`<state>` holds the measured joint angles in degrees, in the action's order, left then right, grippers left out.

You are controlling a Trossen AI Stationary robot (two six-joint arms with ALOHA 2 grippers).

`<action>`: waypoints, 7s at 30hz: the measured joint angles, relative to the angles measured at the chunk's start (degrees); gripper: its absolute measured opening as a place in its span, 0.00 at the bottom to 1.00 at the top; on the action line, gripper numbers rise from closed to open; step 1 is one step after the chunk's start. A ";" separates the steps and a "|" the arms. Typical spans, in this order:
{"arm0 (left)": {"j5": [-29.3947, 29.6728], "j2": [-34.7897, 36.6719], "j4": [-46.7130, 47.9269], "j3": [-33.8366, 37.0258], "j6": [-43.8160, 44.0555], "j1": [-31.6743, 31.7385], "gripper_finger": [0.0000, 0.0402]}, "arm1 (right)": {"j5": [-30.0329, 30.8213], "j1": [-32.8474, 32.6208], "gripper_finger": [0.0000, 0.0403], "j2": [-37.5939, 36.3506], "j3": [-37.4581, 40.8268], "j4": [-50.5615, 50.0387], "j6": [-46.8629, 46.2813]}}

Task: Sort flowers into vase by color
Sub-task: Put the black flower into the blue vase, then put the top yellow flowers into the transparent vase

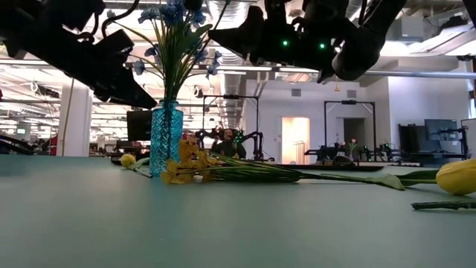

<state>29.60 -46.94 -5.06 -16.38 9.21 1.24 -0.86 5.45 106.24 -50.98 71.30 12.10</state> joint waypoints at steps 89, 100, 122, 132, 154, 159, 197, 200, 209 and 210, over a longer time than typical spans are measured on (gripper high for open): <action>-2.29 -7.34 -0.83 -2.51 -4.33 1.72 0.42 | 2.62 -0.20 0.74 -8.73 -17.38 -75.17 -2.76; 2.23 -0.16 14.56 -6.14 0.29 -6.10 0.42 | 2.59 -0.23 0.74 -16.98 -17.38 -106.61 -14.48; 7.38 4.58 -2.78 -2.46 -9.59 -28.31 0.42 | 9.22 -11.99 0.74 -11.99 -5.09 -94.47 -24.36; 8.20 4.68 -2.26 -2.45 -11.35 -28.13 0.42 | 7.99 -9.32 0.73 -2.80 -5.45 -90.58 -25.24; 8.35 4.67 -2.19 -2.45 -10.75 -28.11 0.42 | 6.84 -10.97 0.07 -1.71 -12.39 -100.19 -27.30; 8.35 4.68 -1.86 -2.45 -10.31 -28.11 0.42 | 7.40 -14.49 0.11 -6.05 -12.39 -100.70 -25.18; 8.50 4.68 -1.77 -2.45 -9.09 -28.09 0.42 | 68.22 -67.62 0.08 -38.51 -12.48 -160.69 -100.74; 8.50 4.68 -1.77 -2.45 -8.90 -28.09 0.42 | 68.04 -69.78 0.07 -38.83 -11.71 -161.15 -101.80; 8.35 4.66 -1.73 -2.45 -8.46 -28.09 0.42 | 68.00 -70.58 0.07 -41.07 -6.96 -161.27 -102.71; 8.35 4.66 -1.71 -2.45 -8.42 -28.09 0.42 | 67.99 -70.58 0.07 -41.59 -6.52 -161.32 -102.71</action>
<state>37.95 -42.28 -6.77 -18.83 0.80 -26.85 67.13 -65.12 64.64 -57.50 -90.02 -90.61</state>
